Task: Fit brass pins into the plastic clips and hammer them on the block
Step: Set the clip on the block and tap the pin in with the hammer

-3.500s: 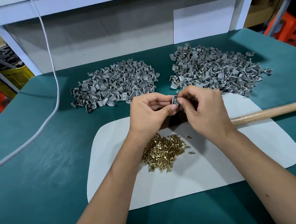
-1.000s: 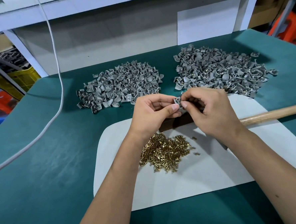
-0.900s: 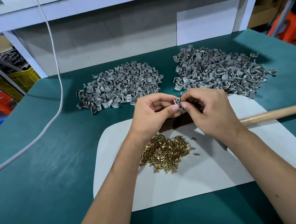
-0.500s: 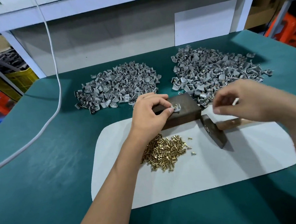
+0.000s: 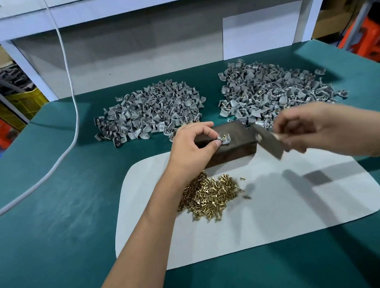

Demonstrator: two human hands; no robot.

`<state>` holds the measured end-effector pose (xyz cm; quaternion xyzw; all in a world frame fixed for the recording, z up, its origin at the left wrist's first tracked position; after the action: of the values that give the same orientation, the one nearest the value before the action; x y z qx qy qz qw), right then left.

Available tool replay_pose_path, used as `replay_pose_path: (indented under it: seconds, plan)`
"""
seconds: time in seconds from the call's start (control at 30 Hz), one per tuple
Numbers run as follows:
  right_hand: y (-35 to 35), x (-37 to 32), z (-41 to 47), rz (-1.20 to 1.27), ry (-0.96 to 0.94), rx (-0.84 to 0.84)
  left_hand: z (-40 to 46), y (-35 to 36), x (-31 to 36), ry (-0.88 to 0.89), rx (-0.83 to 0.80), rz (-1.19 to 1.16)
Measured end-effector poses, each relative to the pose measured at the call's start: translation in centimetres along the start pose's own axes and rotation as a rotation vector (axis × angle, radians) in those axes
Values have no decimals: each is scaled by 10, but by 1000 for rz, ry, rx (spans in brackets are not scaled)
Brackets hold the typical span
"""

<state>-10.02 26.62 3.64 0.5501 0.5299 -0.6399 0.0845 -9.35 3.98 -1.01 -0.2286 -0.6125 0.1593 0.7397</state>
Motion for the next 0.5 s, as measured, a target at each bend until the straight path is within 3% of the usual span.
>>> replay_pose_path:
  seconds: [0.1, 0.2, 0.27, 0.4, 0.43, 0.5]
  plan:
    - [-7, -29, 16, -198, -55, 238, 0, 0, -1, -5, -5, -7]
    - [3, -43, 35, -501, 54, 317, 0, -1, 0, 2, 5, 6]
    - [3, -49, 37, -550, 66, 346, 1, -1, 0, 3, 8, 9]
    - [-11, -63, 20, -488, -111, 615, 1, -1, -1, -14, 9, 7]
    - [-5, -61, 24, -507, -83, 593, 1, -1, -1, -16, 12, 7]
    - [14, -40, 42, -571, 103, 389, 0, -1, 1, -16, 15, 7]
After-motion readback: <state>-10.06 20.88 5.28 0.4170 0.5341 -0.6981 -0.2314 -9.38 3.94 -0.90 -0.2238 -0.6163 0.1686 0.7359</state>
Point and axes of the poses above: each hand's wrist, its own z-axis towards the middle knuckle, its own y-axis out of the palm, x = y × z, the point moved 8 cm from there along z, towards the middle knuckle, and after that the axes turned 13 degrees about -x, right-handed, at the moved point
